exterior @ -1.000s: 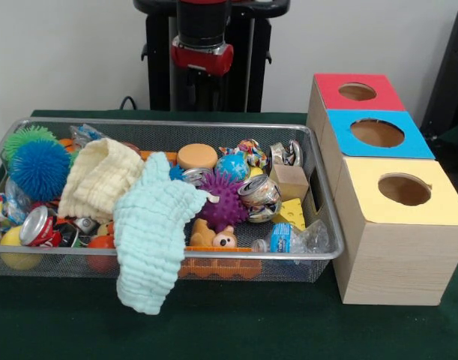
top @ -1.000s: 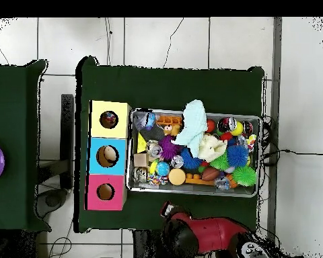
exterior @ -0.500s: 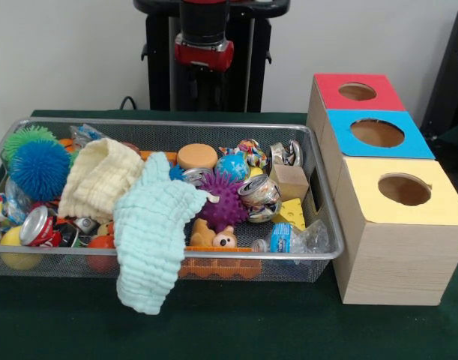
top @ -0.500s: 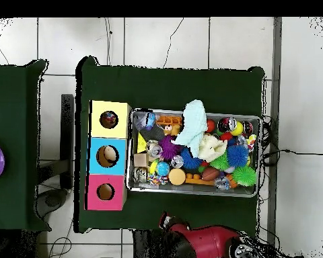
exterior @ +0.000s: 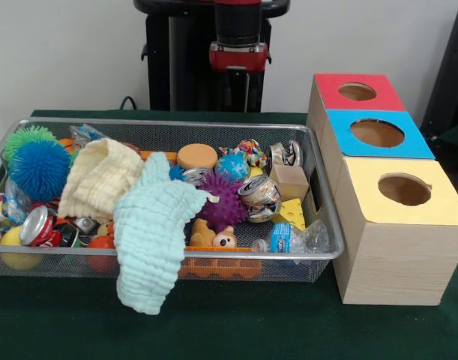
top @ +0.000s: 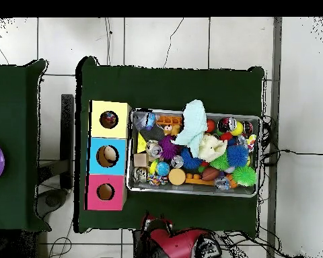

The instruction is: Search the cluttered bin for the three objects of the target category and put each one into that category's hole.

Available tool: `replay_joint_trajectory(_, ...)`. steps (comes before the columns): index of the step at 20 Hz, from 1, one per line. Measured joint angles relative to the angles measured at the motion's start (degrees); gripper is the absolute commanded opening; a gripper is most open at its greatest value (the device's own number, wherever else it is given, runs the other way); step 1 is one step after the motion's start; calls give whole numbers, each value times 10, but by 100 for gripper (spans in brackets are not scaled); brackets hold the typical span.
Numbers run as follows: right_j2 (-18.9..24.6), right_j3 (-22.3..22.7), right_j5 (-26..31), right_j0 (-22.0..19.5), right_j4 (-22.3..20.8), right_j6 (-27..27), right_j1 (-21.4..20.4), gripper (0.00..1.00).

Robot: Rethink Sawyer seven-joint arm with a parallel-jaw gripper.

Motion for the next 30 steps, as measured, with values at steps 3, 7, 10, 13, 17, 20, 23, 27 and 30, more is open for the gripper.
replay_joint_trajectory(3, -7, 2, -4, 28, 25, 0, 8, 100)
replay_joint_trajectory(7, -22, 3, -8, 68, 83, 0, 39, 100)
replay_joint_trajectory(10, -22, 3, -14, 60, 94, 0, 59, 100)
replay_joint_trajectory(13, -23, 2, -18, 22, 94, 0, 90, 100)
replay_joint_trajectory(17, -25, 0, -19, -3, 92, 0, 114, 100)
replay_joint_trajectory(20, -29, -2, -23, -7, 92, 0, 127, 100)
replay_joint_trajectory(23, -32, -10, -29, -7, 89, 0, 141, 100)
replay_joint_trajectory(27, -34, -18, -41, -7, 86, 0, 155, 100)
replay_joint_trajectory(30, -37, -17, -56, -7, 84, 0, 160, 100)
